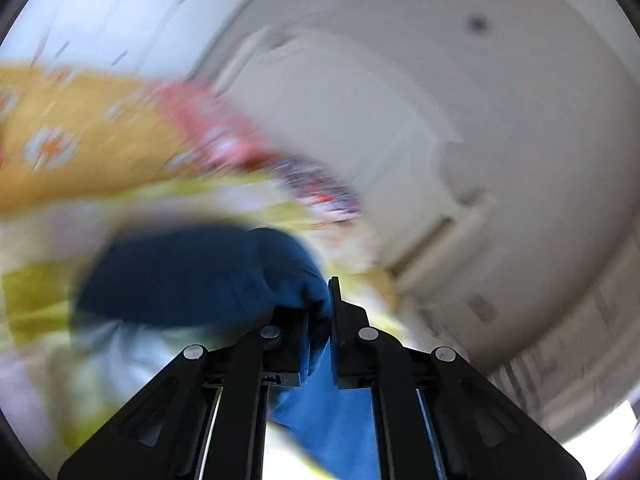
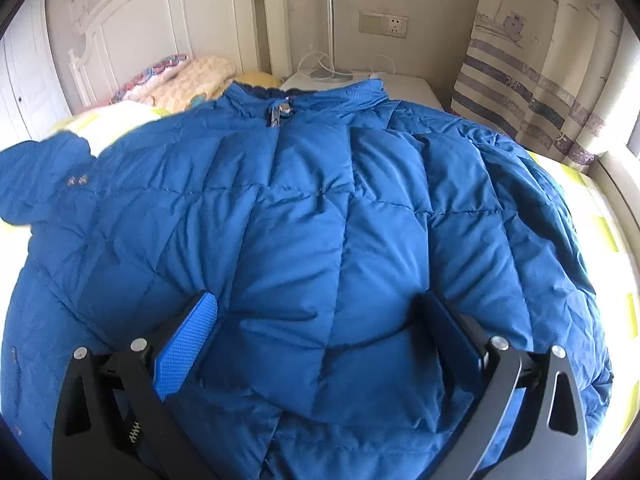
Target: Fold large clothes
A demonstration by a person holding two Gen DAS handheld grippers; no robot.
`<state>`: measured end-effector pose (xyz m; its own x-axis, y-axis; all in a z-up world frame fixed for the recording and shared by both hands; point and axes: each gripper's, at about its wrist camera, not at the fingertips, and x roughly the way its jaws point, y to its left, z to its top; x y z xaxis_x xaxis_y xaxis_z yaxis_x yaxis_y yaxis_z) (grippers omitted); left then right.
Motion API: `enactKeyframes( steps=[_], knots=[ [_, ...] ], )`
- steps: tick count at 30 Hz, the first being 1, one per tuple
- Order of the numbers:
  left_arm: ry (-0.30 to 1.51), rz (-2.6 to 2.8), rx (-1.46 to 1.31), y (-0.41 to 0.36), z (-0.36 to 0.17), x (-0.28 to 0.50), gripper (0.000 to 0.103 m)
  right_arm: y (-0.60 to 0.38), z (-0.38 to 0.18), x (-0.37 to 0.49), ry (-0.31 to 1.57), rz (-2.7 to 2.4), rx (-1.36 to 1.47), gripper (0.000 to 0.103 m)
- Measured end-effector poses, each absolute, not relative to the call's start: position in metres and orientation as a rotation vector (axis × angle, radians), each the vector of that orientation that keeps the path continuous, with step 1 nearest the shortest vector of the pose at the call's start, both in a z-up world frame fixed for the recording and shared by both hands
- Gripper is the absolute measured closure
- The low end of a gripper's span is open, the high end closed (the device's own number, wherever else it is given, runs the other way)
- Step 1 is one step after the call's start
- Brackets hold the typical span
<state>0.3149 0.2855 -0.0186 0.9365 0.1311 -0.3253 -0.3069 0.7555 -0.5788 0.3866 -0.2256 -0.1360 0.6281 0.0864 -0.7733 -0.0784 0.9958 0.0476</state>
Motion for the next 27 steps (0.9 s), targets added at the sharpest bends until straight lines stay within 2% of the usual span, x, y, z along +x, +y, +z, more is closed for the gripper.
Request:
enactKeyframes(
  steps=[2,4,7,10,12,13,14,15,20,24,25,26,27],
  knots=[
    [0.246,0.117,-0.531,0.22,0.012,0.317,0.099,-0.247,-0.124,0.376,0.777,0.099,0.146,0.013],
    [0.264,-0.033,-0.397,0.149,0.032,0.324,0.098,-0.278,-0.111,0.359,0.626,0.047,0.3,0.013],
    [0.38,-0.224,-0.217,0.042,0.025,0.34,0.098,-0.319,-0.104,0.339,0.469,-0.025,0.49,0.011],
    [0.578,-0.32,0.016,-0.061,-0.026,0.363,0.097,-0.341,-0.111,0.337,0.452,-0.05,0.607,0.011],
    [0.806,-0.373,0.152,-0.117,-0.087,0.383,0.096,-0.344,-0.113,0.338,0.457,-0.053,0.616,0.011],
    [0.856,-0.362,0.2,-0.131,-0.109,0.386,0.093,-0.342,-0.112,0.339,0.461,-0.051,0.603,0.011],
    [0.822,-0.308,0.293,-0.145,-0.121,0.381,0.093,-0.34,-0.112,0.34,0.465,-0.047,0.589,0.011],
    [0.802,-0.28,0.365,-0.155,-0.119,0.378,0.093,-0.339,-0.113,0.34,0.469,-0.043,0.58,0.011],
    [0.85,-0.349,0.373,-0.148,-0.102,0.369,0.09,-0.334,-0.114,0.347,0.49,-0.03,0.56,0.011],
    [0.725,-0.409,0.238,-0.107,-0.057,0.325,0.09,-0.335,-0.116,0.342,0.485,-0.02,0.579,0.011],
    [0.672,-0.418,0.164,-0.087,-0.043,0.313,0.087,-0.335,-0.116,0.342,0.488,-0.017,0.582,0.011],
    [0.639,-0.404,0.096,-0.069,-0.035,0.304,0.074,-0.335,-0.116,0.343,0.491,-0.018,0.581,0.011],
    [0.619,-0.334,0.013,-0.04,-0.032,0.299,0.056,-0.334,-0.116,0.343,0.495,-0.017,0.576,0.011]
  ],
)
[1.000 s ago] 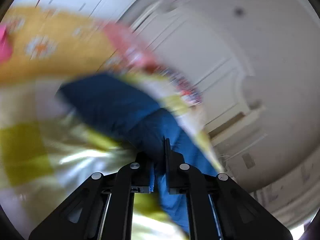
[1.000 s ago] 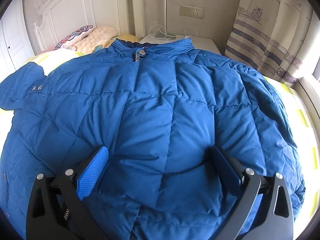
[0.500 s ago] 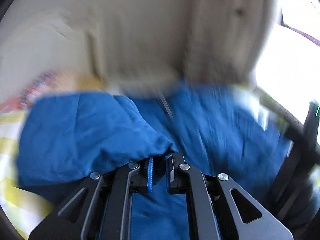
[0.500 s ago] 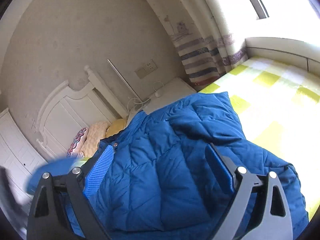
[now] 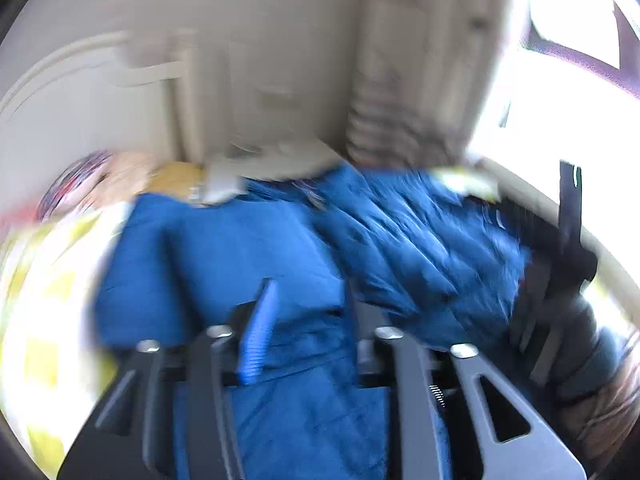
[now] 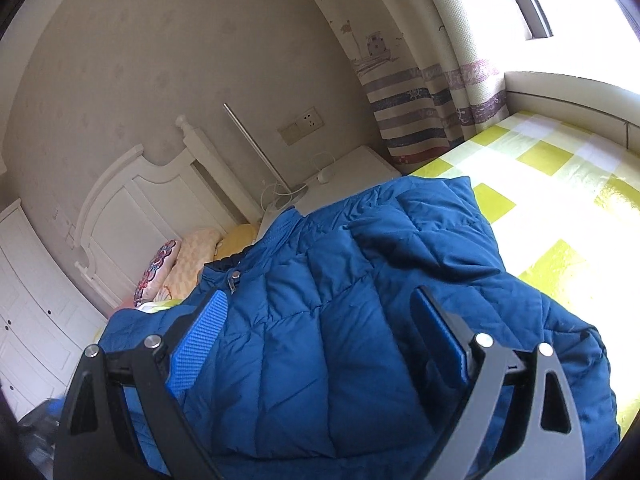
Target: Fold large clothes
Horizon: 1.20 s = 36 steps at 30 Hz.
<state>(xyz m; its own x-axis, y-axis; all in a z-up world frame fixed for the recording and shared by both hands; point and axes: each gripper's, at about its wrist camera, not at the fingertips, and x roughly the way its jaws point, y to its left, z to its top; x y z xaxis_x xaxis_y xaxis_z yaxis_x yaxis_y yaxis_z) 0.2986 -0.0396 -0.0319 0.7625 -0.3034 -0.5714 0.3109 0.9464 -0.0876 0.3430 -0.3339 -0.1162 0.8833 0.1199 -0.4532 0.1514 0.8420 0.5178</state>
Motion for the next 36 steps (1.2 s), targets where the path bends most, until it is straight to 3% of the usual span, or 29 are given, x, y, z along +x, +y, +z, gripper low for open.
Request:
enactKeyframes(
  steps=[1,2,6,12,14,18,24,30,33,34,36],
  knots=[
    [0.617,-0.272,-0.028,-0.029,-0.037,0.3,0.017,-0.332,-0.116,0.344,0.499,-0.015,0.567,0.011],
    [0.622,-0.171,-0.083,-0.005,-0.043,0.298,0.007,-0.33,-0.116,0.345,0.505,-0.013,0.555,0.011],
    [0.754,-0.006,-0.113,0.038,-0.075,0.302,0.011,-0.321,-0.114,0.348,0.522,-0.006,0.504,0.011],
    [0.835,0.086,-0.037,0.034,-0.102,0.346,0.011,-0.306,-0.114,0.352,0.548,0.003,0.433,0.011],
    [0.877,0.128,-0.026,0.035,-0.118,0.36,0.004,-0.301,-0.114,0.354,0.558,0.017,0.405,0.011],
    [0.883,0.105,-0.093,0.047,-0.125,0.358,0.004,-0.276,-0.104,0.349,0.546,0.095,0.307,0.011],
    [0.883,0.096,-0.107,0.06,-0.125,0.346,0.004,-0.132,-0.1,0.341,0.635,0.339,-0.299,0.011],
    [0.885,0.08,-0.142,0.063,-0.128,0.349,0.004,-0.067,-0.114,0.363,0.65,0.33,-0.507,0.015],
    [0.885,0.081,-0.138,0.062,-0.128,0.351,0.004,-0.053,-0.116,0.375,0.649,0.336,-0.541,0.032],
    [0.884,0.081,-0.14,0.062,-0.128,0.351,0.004,-0.051,-0.117,0.375,0.648,0.364,-0.543,0.051],
    [0.883,0.081,-0.144,0.063,-0.128,0.35,0.004,-0.057,-0.11,0.372,0.621,0.37,-0.497,0.073]
  ],
)
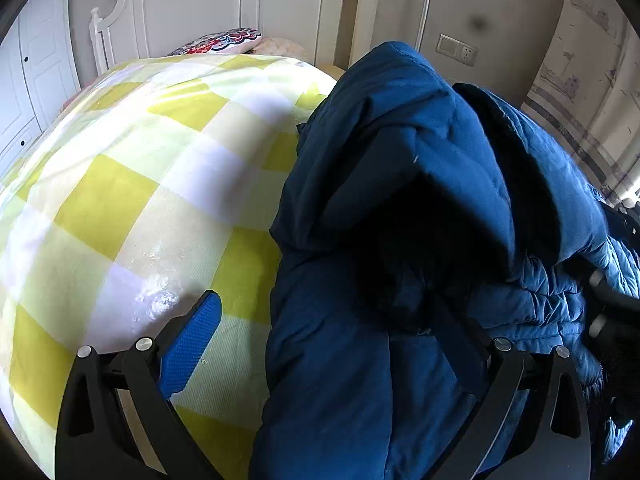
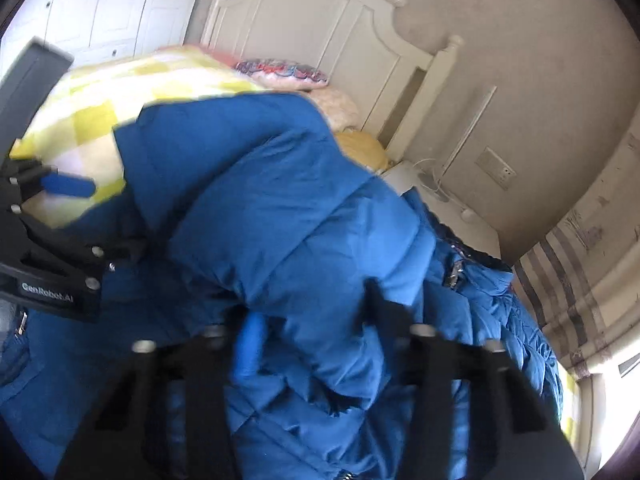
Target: Fold large clothes
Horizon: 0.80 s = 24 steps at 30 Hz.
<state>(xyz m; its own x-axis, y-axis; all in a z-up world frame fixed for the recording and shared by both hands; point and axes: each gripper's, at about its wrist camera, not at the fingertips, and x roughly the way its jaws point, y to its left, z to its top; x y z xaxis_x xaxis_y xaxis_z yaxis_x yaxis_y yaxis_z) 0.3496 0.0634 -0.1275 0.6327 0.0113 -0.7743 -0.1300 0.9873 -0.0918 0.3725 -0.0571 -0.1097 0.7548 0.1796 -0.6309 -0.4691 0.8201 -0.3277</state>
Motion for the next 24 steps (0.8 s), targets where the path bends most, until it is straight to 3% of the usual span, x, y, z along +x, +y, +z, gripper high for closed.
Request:
enactKeyframes(
  steps=[1,2,6,8,12,14,16,17,18,19,20,24],
  knots=[
    [0.881,0.082,-0.147,0.064,-0.127,0.349,0.004,-0.069,-0.1,0.371,0.595,0.381,-0.419,0.081],
    [0.88,0.082,-0.15,0.064,-0.127,0.349,0.004,-0.088,-0.085,0.37,0.568,0.393,-0.3,0.083],
    [0.869,0.084,-0.164,0.067,-0.126,0.347,0.004,-0.222,-0.051,0.353,0.448,0.32,0.329,0.083],
    [0.871,0.085,-0.162,0.066,-0.126,0.347,0.004,-0.285,-0.073,0.353,0.488,0.262,0.573,0.083],
    [0.875,0.084,-0.16,0.066,-0.126,0.347,0.004,-0.322,-0.143,0.373,0.756,0.181,0.631,0.08],
    [0.876,0.086,-0.163,0.066,-0.126,0.347,0.004,-0.329,-0.146,0.374,0.752,0.189,0.696,0.072],
    [0.876,0.089,-0.164,0.066,-0.126,0.347,0.004,-0.322,-0.139,0.374,0.722,0.2,0.651,0.04],
    [0.878,0.089,-0.163,0.066,-0.126,0.347,0.004,-0.317,-0.139,0.374,0.731,0.203,0.614,0.039],
    [0.875,0.09,-0.162,0.066,-0.126,0.346,0.004,-0.313,-0.138,0.374,0.735,0.194,0.589,0.043],
    [0.874,0.091,-0.162,0.065,-0.125,0.346,0.004,-0.311,-0.138,0.373,0.74,0.18,0.569,0.062],
    [0.874,0.092,-0.163,0.065,-0.125,0.346,0.004,-0.311,-0.138,0.374,0.745,0.177,0.564,0.069],
    [0.876,0.09,-0.165,0.066,-0.125,0.347,0.004,-0.303,-0.128,0.365,0.715,0.207,0.553,0.079]
  ],
)
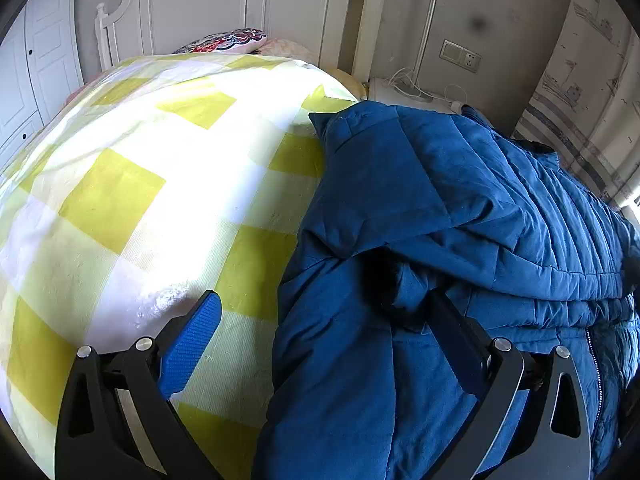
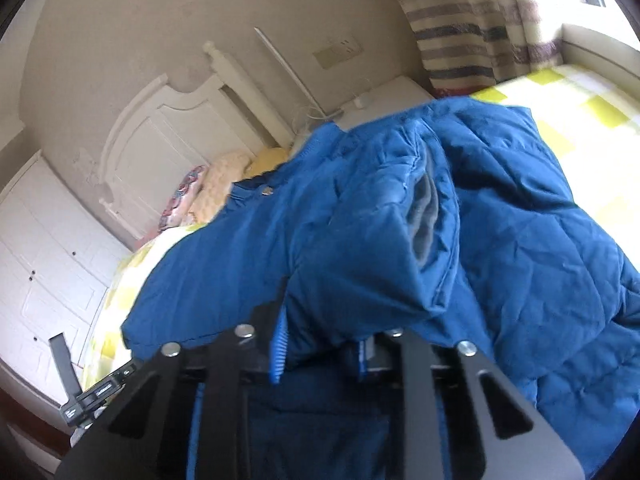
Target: Fold large clothes
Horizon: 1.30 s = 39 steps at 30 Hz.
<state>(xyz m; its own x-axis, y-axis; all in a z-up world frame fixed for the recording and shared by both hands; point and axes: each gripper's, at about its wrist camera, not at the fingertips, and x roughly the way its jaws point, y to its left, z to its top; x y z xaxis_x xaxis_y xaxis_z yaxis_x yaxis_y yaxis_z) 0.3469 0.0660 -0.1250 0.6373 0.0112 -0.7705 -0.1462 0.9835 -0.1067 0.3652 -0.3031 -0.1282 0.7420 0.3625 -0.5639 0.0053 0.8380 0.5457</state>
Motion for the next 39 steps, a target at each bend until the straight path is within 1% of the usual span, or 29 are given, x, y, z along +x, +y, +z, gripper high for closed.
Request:
enactKeyframes(
  steps=[1,2,3,4,5,6,9,11,13,15,17,18,19,20,21,22,23,24,27,28,30,32,35,38,39],
  knots=[
    [0.876,0.09,-0.167,0.065,-0.125,0.347,0.004,-0.302,-0.124,0.362,0.714,0.235,0.564,0.079],
    [0.878,0.089,-0.17,0.066,-0.125,0.347,0.004,-0.3,-0.123,0.362,0.752,0.229,0.559,0.077],
    [0.88,0.087,-0.173,0.066,-0.125,0.347,0.004,-0.302,-0.126,0.364,0.79,0.218,0.556,0.073],
    [0.881,0.086,-0.174,0.067,-0.125,0.347,0.004,-0.306,-0.132,0.369,0.845,0.215,0.565,0.06],
    [0.881,0.085,-0.176,0.067,-0.125,0.347,0.004,-0.309,-0.135,0.37,0.868,0.218,0.578,0.057],
    [0.882,0.083,-0.179,0.068,-0.125,0.347,0.004,-0.32,-0.135,0.366,0.862,0.216,0.613,0.056],
    [0.883,0.078,-0.19,0.069,-0.125,0.348,0.004,-0.347,-0.117,0.339,0.752,0.068,0.657,0.047],
    [0.886,0.075,-0.195,0.07,-0.126,0.348,0.004,-0.358,-0.098,0.317,0.638,-0.124,0.607,0.045],
    [0.888,0.074,-0.197,0.07,-0.126,0.348,0.004,-0.347,-0.073,0.311,0.548,-0.158,0.48,0.045],
    [0.888,0.074,-0.198,0.07,-0.127,0.348,0.004,-0.321,-0.058,0.322,0.553,-0.099,0.323,0.045],
    [0.887,0.074,-0.198,0.071,-0.127,0.349,0.004,-0.285,-0.056,0.344,0.585,-0.021,0.129,0.045],
    [0.883,0.075,-0.198,0.071,-0.126,0.348,0.004,-0.274,-0.061,0.353,0.609,0.008,0.077,0.045],
    [0.877,0.076,-0.198,0.071,-0.126,0.347,0.004,-0.261,-0.075,0.368,0.688,0.024,0.01,0.048],
    [0.864,0.075,-0.199,0.072,-0.124,0.345,0.004,-0.255,-0.098,0.384,0.804,-0.001,-0.034,0.049],
    [0.85,0.073,-0.202,0.073,-0.122,0.342,0.004,-0.25,-0.11,0.393,0.843,-0.007,-0.047,0.048],
    [0.841,0.069,-0.2,0.073,-0.119,0.338,0.004,-0.249,-0.117,0.396,0.826,-0.004,-0.051,0.048],
    [0.812,0.06,-0.196,0.072,-0.111,0.331,0.008,-0.251,-0.117,0.397,0.836,-0.004,-0.038,0.048],
    [0.764,0.047,-0.196,0.071,-0.102,0.322,0.01,-0.251,-0.116,0.399,0.848,0.001,-0.029,0.048],
    [0.612,0.001,-0.232,0.07,-0.066,0.304,0.01,-0.26,-0.117,0.401,0.843,0.018,-0.004,0.047],
    [0.556,-0.016,-0.257,0.068,-0.047,0.303,0.01,-0.261,-0.117,0.403,0.843,0.017,-0.005,0.047],
    [0.518,-0.049,-0.267,0.06,-0.026,0.308,0.008,-0.266,-0.118,0.407,0.841,0.012,-0.009,0.047],
    [0.538,-0.098,-0.207,0.034,-0.012,0.33,0.006,-0.264,-0.12,0.401,0.837,0.013,-0.006,0.047],
    [0.666,-0.154,-0.11,-0.004,-0.037,0.368,0.005,-0.26,-0.12,0.393,0.833,0.027,0.016,0.046],
    [0.887,-0.132,-0.051,-0.028,-0.111,0.404,0.004,-0.262,-0.12,0.39,0.827,0.038,0.03,0.046],
    [0.864,-0.121,-0.01,-0.033,-0.114,0.401,0.004,-0.263,-0.12,0.39,0.823,0.046,0.037,0.045]
  ],
)
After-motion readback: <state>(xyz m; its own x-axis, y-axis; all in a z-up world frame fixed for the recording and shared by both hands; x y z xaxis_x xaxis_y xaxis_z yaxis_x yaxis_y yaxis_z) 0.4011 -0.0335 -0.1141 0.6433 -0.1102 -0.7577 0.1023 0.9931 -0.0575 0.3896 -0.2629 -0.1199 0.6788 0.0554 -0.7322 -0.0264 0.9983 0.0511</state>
